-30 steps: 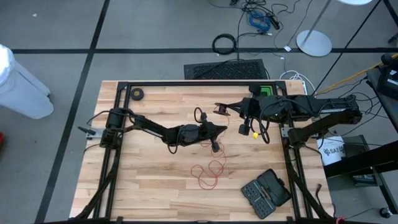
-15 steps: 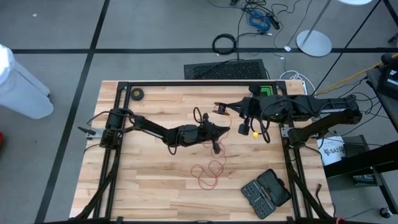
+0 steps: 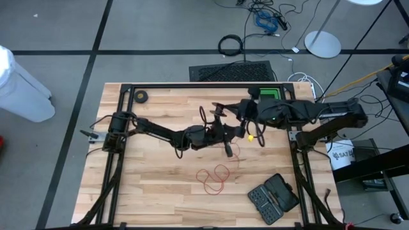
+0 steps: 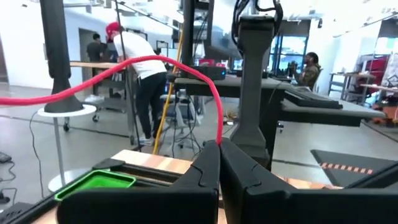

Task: Coil cords
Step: Coil the red wire into the spool

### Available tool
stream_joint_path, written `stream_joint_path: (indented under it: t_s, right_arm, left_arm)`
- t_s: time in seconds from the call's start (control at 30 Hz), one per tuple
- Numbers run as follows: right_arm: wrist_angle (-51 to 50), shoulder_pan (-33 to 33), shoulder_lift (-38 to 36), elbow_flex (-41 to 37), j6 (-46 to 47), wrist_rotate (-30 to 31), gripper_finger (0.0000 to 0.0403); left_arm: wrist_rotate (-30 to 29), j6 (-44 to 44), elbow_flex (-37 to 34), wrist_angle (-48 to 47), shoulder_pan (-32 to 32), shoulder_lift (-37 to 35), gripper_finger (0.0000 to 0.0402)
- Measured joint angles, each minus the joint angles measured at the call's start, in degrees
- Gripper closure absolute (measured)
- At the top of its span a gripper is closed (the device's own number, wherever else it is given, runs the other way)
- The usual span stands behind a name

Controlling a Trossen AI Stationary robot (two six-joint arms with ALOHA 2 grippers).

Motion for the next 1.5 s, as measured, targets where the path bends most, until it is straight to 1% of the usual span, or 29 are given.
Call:
stream_joint_path:
  t_s: [0.07, 0.3, 0.53, 0.83, 1.0, 1.13, 1.27, 1.43, 1.5]
  right_arm:
    - [-0.2, -0.54, 0.48, 0.0, 0.0, 1.18, 0.0403]
    - [-2.68, -2.32, 1.42, 0.0, 0.29, 1.29, 0.0403]
    - [-4.66, -2.51, 1.81, 0.0, 1.69, 0.86, 0.0403]
    - [-7.42, -2.53, 1.9, 0.0, 3.02, 0.76, 0.0403]
    - [-9.26, -2.53, 1.9, 0.0, 3.04, 0.76, 0.0403]
    - [-10.56, -2.53, 1.88, 0.0, 3.04, 0.76, 0.0403]
    - [-10.96, -2.53, 1.71, 0.0, 3.6, 0.63, 0.0403]
    - [-10.96, -2.55, 1.25, -0.02, 3.61, -3.21, 0.0403]
    - [-10.91, -2.53, 1.18, -0.02, 3.65, -4.55, 0.0403]
  left_arm:
    - [-0.05, 1.22, 0.11, -0.03, -0.47, 0.0, 0.04]
    - [-4.05, 5.83, 0.11, 0.33, -2.43, -0.3, 0.0401]
    - [-8.12, 11.87, 0.13, 0.19, -3.46, -3.41, 0.0401]
    - [-8.72, 13.22, 0.13, -0.46, -3.61, -4.84, 0.0401]
    - [-9.32, 15.42, 0.13, -0.46, -4.95, -4.92, 0.0401]
    - [-13.71, 20.25, 0.13, -0.9, -6.87, -5.37, 0.0401]
    - [-21.54, 28.38, 0.13, -2.09, -9.24, -6.9, 0.0401]
    - [-31.28, 38.42, 0.13, -3.49, -12.12, -9.51, 0.0401]
    - [-33.61, 41.98, 0.13, -3.49, -13.03, -10.4, 0.0401]
